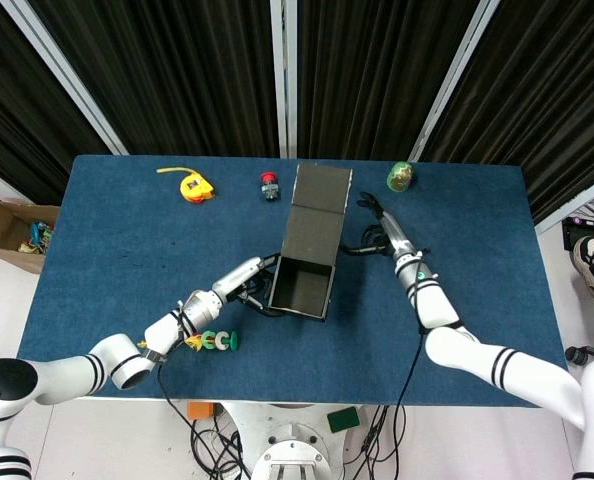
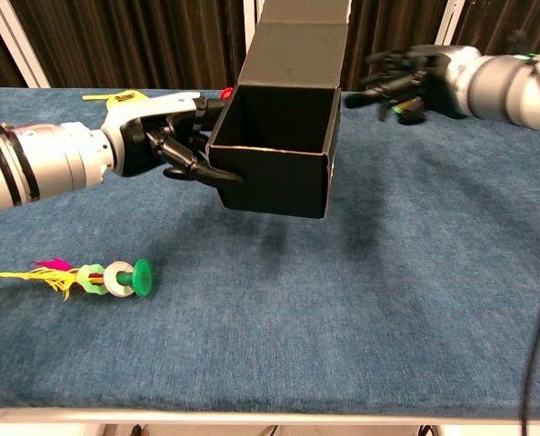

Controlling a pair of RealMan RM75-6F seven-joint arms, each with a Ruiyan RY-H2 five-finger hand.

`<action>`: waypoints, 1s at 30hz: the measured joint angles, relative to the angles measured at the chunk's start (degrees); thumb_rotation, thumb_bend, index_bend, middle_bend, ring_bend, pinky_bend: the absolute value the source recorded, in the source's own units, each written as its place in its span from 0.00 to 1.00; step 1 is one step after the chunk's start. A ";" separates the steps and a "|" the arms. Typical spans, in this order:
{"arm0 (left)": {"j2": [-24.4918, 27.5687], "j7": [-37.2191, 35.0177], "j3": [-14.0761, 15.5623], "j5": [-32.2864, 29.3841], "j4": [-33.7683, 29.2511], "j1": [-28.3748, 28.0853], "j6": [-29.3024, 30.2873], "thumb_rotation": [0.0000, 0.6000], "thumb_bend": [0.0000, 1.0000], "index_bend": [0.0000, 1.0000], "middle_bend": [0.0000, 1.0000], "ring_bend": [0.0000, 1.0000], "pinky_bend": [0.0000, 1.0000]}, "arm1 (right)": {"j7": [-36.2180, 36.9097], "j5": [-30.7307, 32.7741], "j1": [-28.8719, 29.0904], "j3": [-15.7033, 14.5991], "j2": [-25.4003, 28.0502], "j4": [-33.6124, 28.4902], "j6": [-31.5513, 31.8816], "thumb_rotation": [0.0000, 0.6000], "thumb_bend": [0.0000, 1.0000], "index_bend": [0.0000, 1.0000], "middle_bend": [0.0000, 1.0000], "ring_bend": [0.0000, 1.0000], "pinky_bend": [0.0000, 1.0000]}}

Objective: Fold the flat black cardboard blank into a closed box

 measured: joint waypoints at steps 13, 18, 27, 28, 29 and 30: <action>-1.41 7.54 -2.72 -6.11 2.88 -2.66 -9.08 0.98 0.11 0.55 0.52 0.69 0.98 | -1.20 3.36 7.89 10.06 -5.33 -2.62 -0.36 1.00 0.00 0.00 0.22 0.68 1.00; -2.69 11.49 -4.42 -10.62 5.39 -3.28 -13.19 0.92 0.10 0.52 0.50 0.69 0.98 | -5.92 2.03 8.20 6.44 -2.49 -9.41 -1.28 1.00 0.00 0.00 0.26 0.71 1.00; -4.58 17.74 -7.48 -17.36 7.44 -3.07 -17.40 0.83 0.09 0.44 0.42 0.69 0.98 | -22.26 1.84 10.97 -2.63 0.45 -15.39 4.80 1.00 0.00 0.08 0.29 0.72 1.00; -4.72 18.34 -7.71 -17.88 7.57 -2.97 -17.62 0.83 0.09 0.43 0.42 0.69 0.98 | -23.63 1.90 11.28 -3.12 0.53 -15.71 5.91 1.00 0.00 0.09 0.29 0.73 1.00; -4.86 18.95 -7.93 -18.36 7.68 -2.85 -17.76 0.83 0.09 0.42 0.40 0.69 0.98 | -24.90 1.95 11.57 -3.56 0.58 -15.96 6.99 1.00 0.00 0.09 0.30 0.73 1.00; -5.04 19.81 -8.20 -18.98 7.81 -2.69 -17.87 0.82 0.09 0.41 0.39 0.69 0.98 | -26.50 1.98 11.94 -4.09 0.58 -16.15 8.31 1.00 0.00 0.10 0.30 0.73 1.00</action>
